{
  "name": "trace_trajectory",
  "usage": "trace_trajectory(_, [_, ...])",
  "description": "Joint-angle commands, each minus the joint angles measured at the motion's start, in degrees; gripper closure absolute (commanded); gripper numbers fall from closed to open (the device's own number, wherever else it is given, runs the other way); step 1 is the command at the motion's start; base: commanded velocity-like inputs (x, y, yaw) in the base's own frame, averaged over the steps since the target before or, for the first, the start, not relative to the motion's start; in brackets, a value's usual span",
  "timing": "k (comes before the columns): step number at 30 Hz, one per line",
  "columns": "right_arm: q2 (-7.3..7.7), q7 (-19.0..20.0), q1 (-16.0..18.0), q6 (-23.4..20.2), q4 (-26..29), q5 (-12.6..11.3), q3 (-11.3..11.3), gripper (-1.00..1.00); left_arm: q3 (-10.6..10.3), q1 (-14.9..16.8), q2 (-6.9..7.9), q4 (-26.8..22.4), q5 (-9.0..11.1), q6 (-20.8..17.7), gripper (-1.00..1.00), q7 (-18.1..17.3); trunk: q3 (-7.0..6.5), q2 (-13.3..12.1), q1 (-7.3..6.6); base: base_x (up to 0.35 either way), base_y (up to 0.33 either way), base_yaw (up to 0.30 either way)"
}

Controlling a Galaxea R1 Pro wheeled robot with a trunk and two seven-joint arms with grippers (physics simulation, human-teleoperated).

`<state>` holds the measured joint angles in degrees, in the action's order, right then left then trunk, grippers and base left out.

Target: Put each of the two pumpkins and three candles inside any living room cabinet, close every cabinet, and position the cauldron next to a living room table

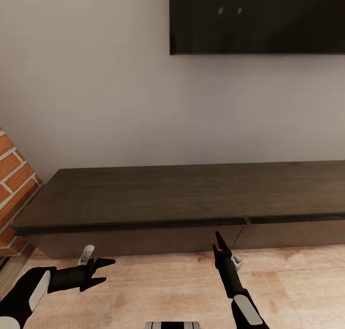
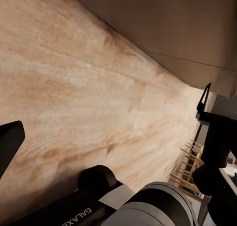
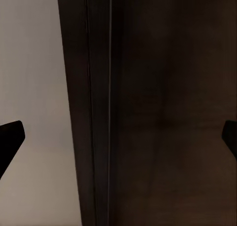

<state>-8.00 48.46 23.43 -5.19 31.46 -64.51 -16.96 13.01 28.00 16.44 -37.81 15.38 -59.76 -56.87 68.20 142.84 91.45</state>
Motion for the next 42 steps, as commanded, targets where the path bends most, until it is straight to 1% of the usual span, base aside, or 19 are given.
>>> trace_trajectory(1, [0.0, 0.0, 0.0, 0.0, 0.0, 0.0, 0.0, -1.0, 0.0, 0.0, 0.0, 0.0, 0.0, 0.0, -1.0, 0.0, 0.0, 0.0, 0.0, 0.07, 0.0, 0.0])
trace_trajectory(7, [0.0, 0.0, 0.0, 0.0, 0.0, 0.0, 0.0, -1.0, 0.0, 0.0, 0.0, 0.0, 0.0, 0.0, -1.0, 0.0, 0.0, 0.0, 0.0, 0.153, 0.0, 0.0])
trace_trajectory(12, [0.0, -0.1, 0.0, 0.0, 0.0, 0.0, 0.0, -1.0, 0.1, 0.0, 0.0, 0.0, 0.1, 0.0, -1.0, 0.0, 0.0, 0.0, 0.0, 0.044, 0.0, 0.0])
trace_trajectory(13, [0.0, -0.1, 0.0, 0.0, -0.1, 0.0, 0.0, -1.0, 0.0, 0.0, 0.0, 0.0, 0.1, 0.0, -1.0, 0.0, 0.18, 0.4, 0.22, 0.01, 0.0, 0.0])
trace_trajectory(17, [0.0, -0.1, 0.0, 0.0, -0.1, 0.0, 0.0, -1.0, 0.1, 0.0, 0.0, 0.0, 0.1, 0.0, -1.0, 0.0, 1.07, 0.5, 0.32, 0.005, 0.0, 0.0])
trace_trajectory(20, [0.0, -0.1, 0.0, 0.0, -0.1, 0.0, 0.0, -1.0, 0.1, 0.0, 0.0, 0.0, 0.1, 0.0, -1.0, -0.8, 1.07, 0.5, 0.32, 0.001, 0.0, 0.0])
trace_trajectory(24, [0.0, 0.0, 0.0, 0.0, -0.1, 0.0, 0.0, -1.0, 0.0, 0.0, 0.0, 0.0, 0.0, 0.0, -1.0, -3.3, 1.07, 0.5, 0.32, 0.0, 0.0, 0.0])
trace_trajectory(26, [0.0, 0.0, 0.0, 0.0, -0.1, 0.0, 0.0, -1.0, 0.0, 0.0, 0.0, 0.0, -0.1, 0.0, -1.0, -3.8, 1.07, 0.5, 0.32, 0.0, 0.0, 0.0])
trace_trajectory(42, [-0.16, 0.6, 0.0, 0.0, -0.1, 0.2, 0.3, -1.0, -0.1, 0.0, 0.0, 0.0, -0.1, 0.0, -1.0, -4.5, 1.07, 0.5, 0.32, 0.039, 0.0, 0.0])
